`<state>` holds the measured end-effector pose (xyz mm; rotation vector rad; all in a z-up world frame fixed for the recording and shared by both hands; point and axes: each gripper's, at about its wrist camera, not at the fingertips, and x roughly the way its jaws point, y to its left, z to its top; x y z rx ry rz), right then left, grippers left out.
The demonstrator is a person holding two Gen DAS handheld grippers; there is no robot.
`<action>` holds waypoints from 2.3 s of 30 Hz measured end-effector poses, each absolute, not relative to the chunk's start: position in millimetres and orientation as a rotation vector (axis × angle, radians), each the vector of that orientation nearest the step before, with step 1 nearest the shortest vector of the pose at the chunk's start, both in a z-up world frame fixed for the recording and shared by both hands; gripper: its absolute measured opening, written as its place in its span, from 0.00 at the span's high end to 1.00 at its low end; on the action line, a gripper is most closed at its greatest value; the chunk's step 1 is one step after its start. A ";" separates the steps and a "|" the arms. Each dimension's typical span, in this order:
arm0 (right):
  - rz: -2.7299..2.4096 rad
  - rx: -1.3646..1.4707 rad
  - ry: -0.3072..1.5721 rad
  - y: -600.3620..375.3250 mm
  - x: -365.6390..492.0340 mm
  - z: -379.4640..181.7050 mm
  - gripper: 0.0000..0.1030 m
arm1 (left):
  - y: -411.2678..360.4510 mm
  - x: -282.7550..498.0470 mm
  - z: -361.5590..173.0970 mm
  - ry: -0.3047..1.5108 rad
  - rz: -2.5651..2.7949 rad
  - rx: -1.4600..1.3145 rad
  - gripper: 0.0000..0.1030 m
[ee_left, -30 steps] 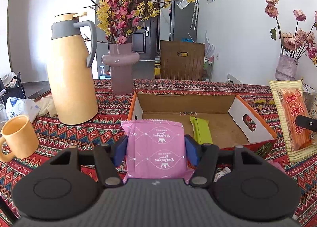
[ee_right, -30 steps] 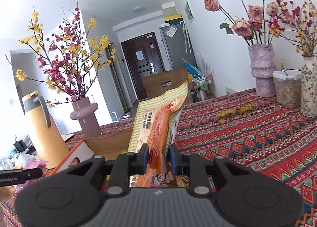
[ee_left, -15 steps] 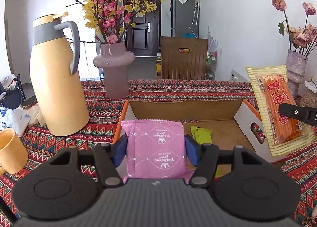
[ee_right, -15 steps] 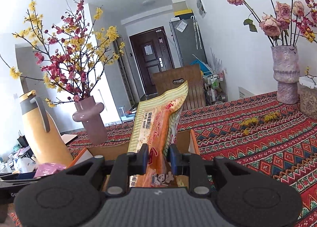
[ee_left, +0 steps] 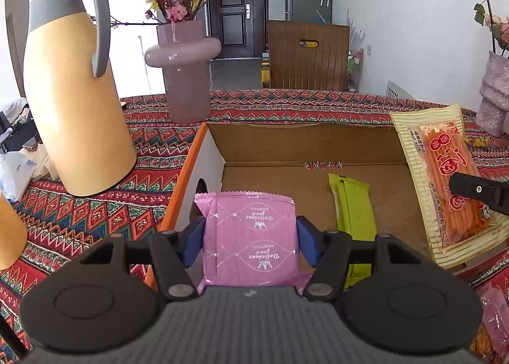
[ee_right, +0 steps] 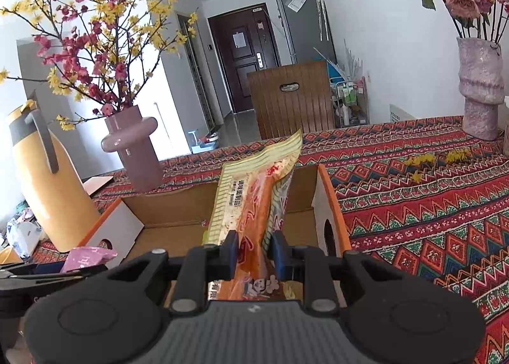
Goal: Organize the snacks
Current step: 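Open both grippers to drop the snack bag and pink packet into the box, then move both grippers back over the snack pile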
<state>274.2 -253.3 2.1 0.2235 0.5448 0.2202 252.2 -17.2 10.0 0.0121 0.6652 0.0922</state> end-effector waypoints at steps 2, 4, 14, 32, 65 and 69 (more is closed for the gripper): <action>0.224 0.240 0.566 -253.1 277.8 -1.3 0.79 | -16.1 254.0 8.4 0.670 0.089 0.007 0.40; 0.223 0.242 0.571 -252.4 279.2 -2.3 0.79 | -15.1 253.7 9.4 0.666 0.088 0.005 0.40; 0.188 0.255 0.559 -259.1 272.0 2.1 0.27 | -11.0 238.3 24.0 0.605 0.092 -0.027 0.05; 0.161 0.265 0.454 -278.1 212.6 20.1 0.00 | 5.4 186.8 32.6 0.525 0.072 -0.035 0.00; 0.137 0.165 0.462 -285.0 97.0 3.7 0.00 | 13.9 72.9 35.2 0.462 0.020 -0.030 0.00; 0.144 0.144 0.464 -279.6 84.6 -0.4 0.00 | 14.6 61.3 28.5 0.463 0.014 -0.028 0.00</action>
